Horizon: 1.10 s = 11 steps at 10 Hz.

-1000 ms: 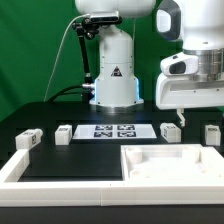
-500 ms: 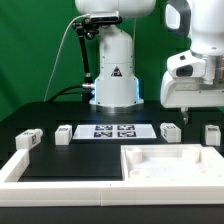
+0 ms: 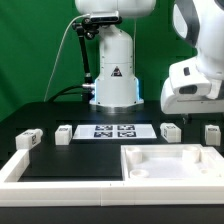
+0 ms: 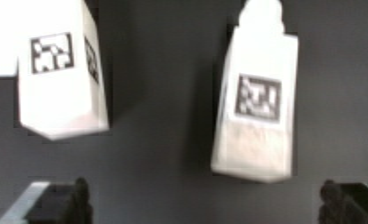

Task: Assemble one leg

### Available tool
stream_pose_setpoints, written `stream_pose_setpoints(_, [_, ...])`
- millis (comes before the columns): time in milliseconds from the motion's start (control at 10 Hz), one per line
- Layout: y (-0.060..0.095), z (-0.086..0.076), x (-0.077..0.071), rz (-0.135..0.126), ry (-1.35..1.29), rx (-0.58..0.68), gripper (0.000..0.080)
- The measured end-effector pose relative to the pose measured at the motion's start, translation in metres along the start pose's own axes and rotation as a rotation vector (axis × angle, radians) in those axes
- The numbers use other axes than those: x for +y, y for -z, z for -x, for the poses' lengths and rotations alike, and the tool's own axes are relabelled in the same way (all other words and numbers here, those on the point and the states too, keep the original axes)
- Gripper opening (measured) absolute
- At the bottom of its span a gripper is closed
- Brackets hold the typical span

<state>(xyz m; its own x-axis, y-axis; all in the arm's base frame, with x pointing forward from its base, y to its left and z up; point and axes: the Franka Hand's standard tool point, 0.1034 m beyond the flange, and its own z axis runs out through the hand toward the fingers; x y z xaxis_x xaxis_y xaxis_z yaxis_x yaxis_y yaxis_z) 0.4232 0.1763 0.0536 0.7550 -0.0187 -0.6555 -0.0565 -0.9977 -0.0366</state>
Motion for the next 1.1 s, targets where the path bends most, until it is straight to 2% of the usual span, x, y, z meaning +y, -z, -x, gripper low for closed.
stream_pose_setpoints(100, [-0.004,0.001,-0.004,0.006,-0.006,-0.049,0.0649])
stream_pose_setpoints(200, [-0.008,0.008,-0.004,0.022,-0.003,-0.162,0.0649])
stream_pose_setpoints(300, [-0.01,0.006,-0.005,0.029,-0.001,-0.24,0.0649])
stream_pose_setpoints(400, [-0.013,0.0,-0.007,0.025,-0.001,-0.251,0.0649])
stream_pose_setpoints(600, [-0.025,-0.002,-0.01,0.026,-0.002,-0.234,0.0649])
stream_pose_setpoints(900, [-0.047,0.0,-0.021,0.047,-0.007,-0.222,0.0649])
stream_pose_setpoints(1100, [-0.059,0.005,-0.021,0.058,-0.005,-0.231,0.0649])
